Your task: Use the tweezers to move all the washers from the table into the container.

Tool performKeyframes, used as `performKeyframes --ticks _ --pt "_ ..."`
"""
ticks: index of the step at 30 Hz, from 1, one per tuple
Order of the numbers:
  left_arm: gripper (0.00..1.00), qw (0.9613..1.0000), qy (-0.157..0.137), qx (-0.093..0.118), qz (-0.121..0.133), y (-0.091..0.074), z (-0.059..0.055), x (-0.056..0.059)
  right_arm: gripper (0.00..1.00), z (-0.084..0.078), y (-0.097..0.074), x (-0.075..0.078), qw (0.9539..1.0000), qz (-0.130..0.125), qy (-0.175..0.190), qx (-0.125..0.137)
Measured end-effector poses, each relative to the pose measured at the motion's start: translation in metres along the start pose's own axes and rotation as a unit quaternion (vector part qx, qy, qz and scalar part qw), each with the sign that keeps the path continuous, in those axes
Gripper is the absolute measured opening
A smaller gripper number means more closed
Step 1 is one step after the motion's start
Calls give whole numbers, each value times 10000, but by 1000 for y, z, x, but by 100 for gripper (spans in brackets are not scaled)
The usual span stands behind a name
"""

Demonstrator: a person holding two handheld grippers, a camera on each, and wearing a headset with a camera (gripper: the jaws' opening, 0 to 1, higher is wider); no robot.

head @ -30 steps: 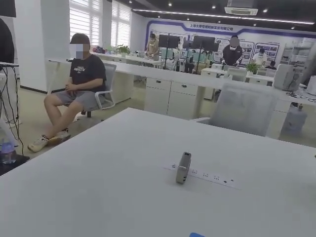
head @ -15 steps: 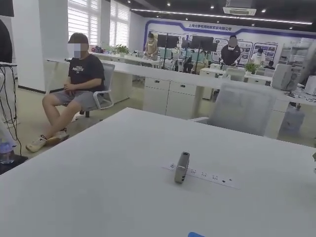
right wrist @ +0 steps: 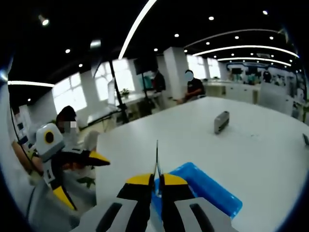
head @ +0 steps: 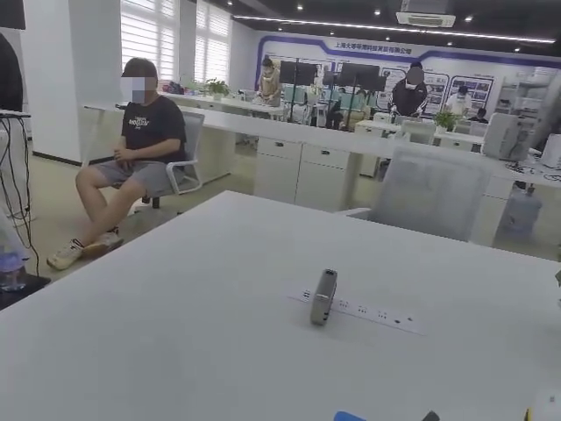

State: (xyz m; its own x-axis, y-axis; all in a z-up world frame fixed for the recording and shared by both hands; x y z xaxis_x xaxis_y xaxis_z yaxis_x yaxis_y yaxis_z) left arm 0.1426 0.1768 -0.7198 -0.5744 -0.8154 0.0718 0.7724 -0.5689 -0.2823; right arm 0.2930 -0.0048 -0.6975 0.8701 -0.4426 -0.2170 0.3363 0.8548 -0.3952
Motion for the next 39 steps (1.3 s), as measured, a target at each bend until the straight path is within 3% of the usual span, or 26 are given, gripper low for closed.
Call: performKeyframes --ticks 3,12,23,39 --pt "74 10000 5 -15 -2 0 0 0 3 0 3 12 9997 -109 236 43" --pt "74 10000 11 -36 9 0 -1 0 3 -14 16 33 9976 -377 538 -207" --pt "74 10000 23 -87 -6 1 -2 0 3 -29 34 42 9959 -459 454 -636" --pt "74 9999 12 -123 -26 1 -4 -1 3 -40 38 40 9952 -404 47 -893"
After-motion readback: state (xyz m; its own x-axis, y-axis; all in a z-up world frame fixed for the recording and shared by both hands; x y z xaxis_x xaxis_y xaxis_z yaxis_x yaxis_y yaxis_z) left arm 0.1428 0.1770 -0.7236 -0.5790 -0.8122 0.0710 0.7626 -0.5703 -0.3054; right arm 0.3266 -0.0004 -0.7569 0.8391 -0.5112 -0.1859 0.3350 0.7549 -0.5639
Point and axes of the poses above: the centre of the closed fingertips' face, and the gripper's own axes: y roughly forward along the fingers, x roughly to its right, z roughly out of its top, the point moved 10 cm from there along -y, roughly backward along the fingers
